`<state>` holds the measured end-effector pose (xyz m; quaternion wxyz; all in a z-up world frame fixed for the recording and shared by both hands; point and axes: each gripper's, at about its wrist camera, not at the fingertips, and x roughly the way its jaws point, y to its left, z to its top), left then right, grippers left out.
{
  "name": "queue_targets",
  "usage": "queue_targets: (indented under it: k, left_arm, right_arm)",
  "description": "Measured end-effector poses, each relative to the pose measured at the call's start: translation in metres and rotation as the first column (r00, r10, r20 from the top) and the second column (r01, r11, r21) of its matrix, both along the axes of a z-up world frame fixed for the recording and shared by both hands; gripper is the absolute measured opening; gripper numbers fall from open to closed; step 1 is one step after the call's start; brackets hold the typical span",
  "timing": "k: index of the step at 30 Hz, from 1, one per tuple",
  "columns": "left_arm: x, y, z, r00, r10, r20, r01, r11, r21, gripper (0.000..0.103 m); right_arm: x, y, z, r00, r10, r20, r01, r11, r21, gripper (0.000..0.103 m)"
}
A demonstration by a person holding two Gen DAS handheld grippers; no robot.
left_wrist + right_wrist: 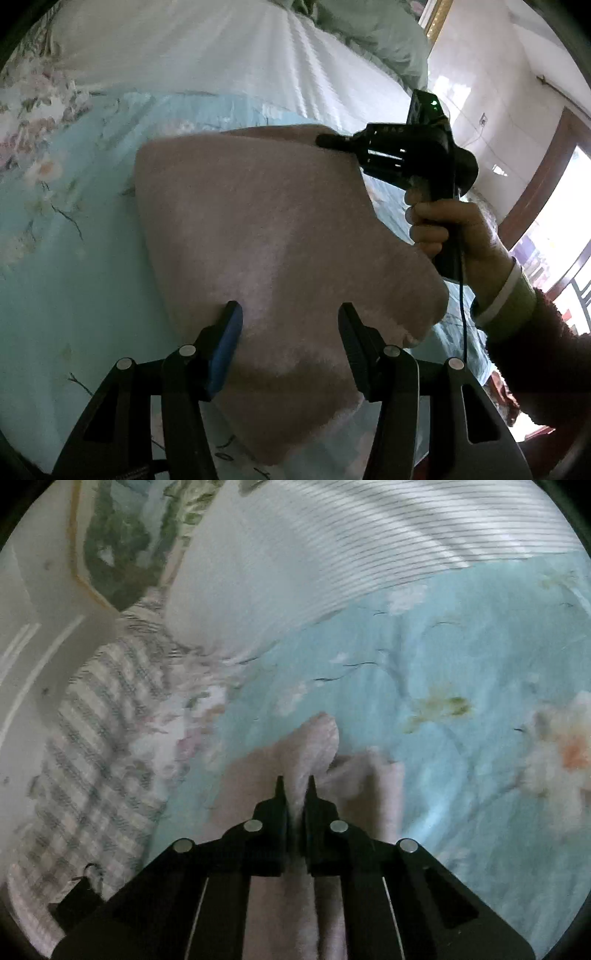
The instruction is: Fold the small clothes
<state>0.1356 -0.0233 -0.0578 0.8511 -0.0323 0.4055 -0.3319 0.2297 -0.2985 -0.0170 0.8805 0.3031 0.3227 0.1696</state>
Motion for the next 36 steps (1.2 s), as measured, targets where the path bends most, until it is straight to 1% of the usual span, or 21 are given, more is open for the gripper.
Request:
queue_targets:
  k: [3, 5, 6, 8, 10, 12, 14, 17, 20, 23, 25, 26, 27, 28, 29, 30, 31, 32, 33, 34, 36]
  left_arm:
    - [-0.004, 0.001, 0.000, 1.000, -0.003, -0.007, 0.003, 1.000, -0.003, 0.054]
    - [-0.014, 0.004, 0.005, 1.000, -0.001, 0.014, 0.001, 1.000, 0.012, 0.055]
    - [-0.020, 0.004, 0.006, 1.000, 0.000, 0.024, -0.001, 1.000, 0.024, 0.056]
    - [-0.032, 0.008, 0.008, 0.999, 0.003, 0.043, -0.005, 0.999, 0.047, 0.059]
    - [-0.047, 0.013, 0.009, 0.998, 0.004, 0.059, -0.008, 0.997, 0.070, 0.059]
    - [-0.063, 0.015, 0.008, 0.996, 0.014, 0.083, -0.021, 0.995, 0.093, 0.061]
    - [-0.078, 0.014, 0.002, 0.994, 0.028, 0.110, -0.041, 0.992, 0.122, 0.061]
    - [-0.096, 0.004, -0.014, 0.986, 0.053, 0.157, -0.085, 0.976, 0.201, 0.061]
    - [-0.099, -0.005, -0.024, 0.978, 0.081, 0.192, -0.131, 0.956, 0.264, 0.061]
    - [-0.099, -0.011, -0.029, 0.962, 0.120, 0.245, -0.195, 0.930, 0.310, 0.061]
    - [-0.096, -0.015, -0.031, 0.949, 0.150, 0.278, -0.245, 0.905, 0.349, 0.055]
    - [-0.093, -0.016, -0.034, 0.945, 0.163, 0.283, -0.264, 0.891, 0.370, 0.047]
    - [-0.090, -0.017, -0.036, 0.944, 0.172, 0.281, -0.276, 0.881, 0.385, 0.040]
    - [-0.088, -0.017, -0.038, 0.945, 0.177, 0.274, -0.278, 0.878, 0.390, 0.023]
    - [-0.087, -0.017, -0.039, 0.945, 0.185, 0.271, -0.284, 0.875, 0.391, 0.019]
    - [-0.089, -0.016, -0.036, 0.936, 0.196, 0.291, -0.302, 0.872, 0.386, 0.017]
    - [-0.094, -0.015, -0.031, 0.931, 0.198, 0.307, -0.310, 0.872, 0.378, 0.015]
    - [-0.098, -0.014, -0.029, 0.926, 0.201, 0.319, -0.317, 0.873, 0.371, 0.014]
    - [-0.100, -0.014, -0.028, 0.927, 0.199, 0.319, -0.316, 0.873, 0.373, 0.014]
    - [-0.101, -0.015, -0.031, 0.932, 0.188, 0.308, -0.303, 0.872, 0.384, 0.013]
    - [-0.098, -0.018, -0.042, 0.942, 0.172, 0.289, -0.286, 0.862, 0.418, 0.013]
  right_arm:
    - [0.009, -0.006, -0.032, 0.993, -0.022, -0.118, 0.018, 0.999, -0.037, 0.010]
    - [0.009, -0.009, -0.042, 0.987, -0.025, -0.159, 0.021, 0.999, -0.032, 0.016]
    - [0.006, -0.012, -0.042, 0.986, -0.031, -0.162, 0.028, 0.999, -0.020, 0.018]
    - [-0.008, -0.016, -0.032, 0.990, -0.047, -0.135, 0.046, 0.999, -0.007, 0.022]
    - [-0.029, -0.015, -0.017, 0.994, -0.056, -0.098, 0.054, 0.998, -0.020, 0.030]
    - [-0.060, -0.013, -0.006, 0.998, -0.043, -0.047, 0.042, 0.999, -0.006, 0.048]
    - [-0.087, -0.007, -0.003, 1.000, -0.022, -0.017, 0.022, 1.000, -0.010, 0.057]
    - [-0.125, 0.005, -0.010, 1.000, 0.023, -0.013, -0.023, 1.000, -0.013, 0.058]
    - [-0.157, 0.014, -0.020, 0.997, 0.078, -0.023, -0.079, 0.996, -0.034, 0.060]
    - [-0.171, 0.029, -0.031, 0.993, 0.111, -0.040, -0.114, 0.989, -0.090, 0.061]
    - [-0.174, 0.032, -0.038, 0.991, 0.122, -0.053, -0.126, 0.988, -0.090, 0.061]
    - [-0.173, 0.034, -0.042, 0.990, 0.128, -0.055, -0.132, 0.988, -0.081, 0.061]
    - [-0.171, 0.037, -0.046, 0.989, 0.136, -0.061, -0.141, 0.987, -0.079, 0.052]
    - [-0.169, 0.039, -0.048, 0.988, 0.141, -0.067, -0.146, 0.985, -0.090, 0.038]
    - [-0.166, 0.042, -0.049, 0.986, 0.149, -0.077, -0.156, 0.982, -0.106, 0.007]
    - [-0.166, 0.043, -0.049, 0.984, 0.159, -0.077, -0.166, 0.981, -0.097, 0.008]
    - [-0.168, 0.038, -0.044, 0.986, 0.158, -0.048, -0.162, 0.984, -0.075, 0.008]
    - [-0.170, 0.034, -0.042, 0.988, 0.150, -0.037, -0.152, 0.985, -0.081, 0.007]
    - [-0.171, 0.030, -0.040, 0.990, 0.136, -0.041, -0.139, 0.984, -0.109, 0.007]
    - [-0.170, 0.027, -0.044, 0.991, 0.116, -0.066, -0.126, 0.979, -0.160, 0.007]
    - [-0.166, 0.025, -0.055, 0.987, 0.104, -0.120, -0.127, 0.971, -0.204, 0.007]
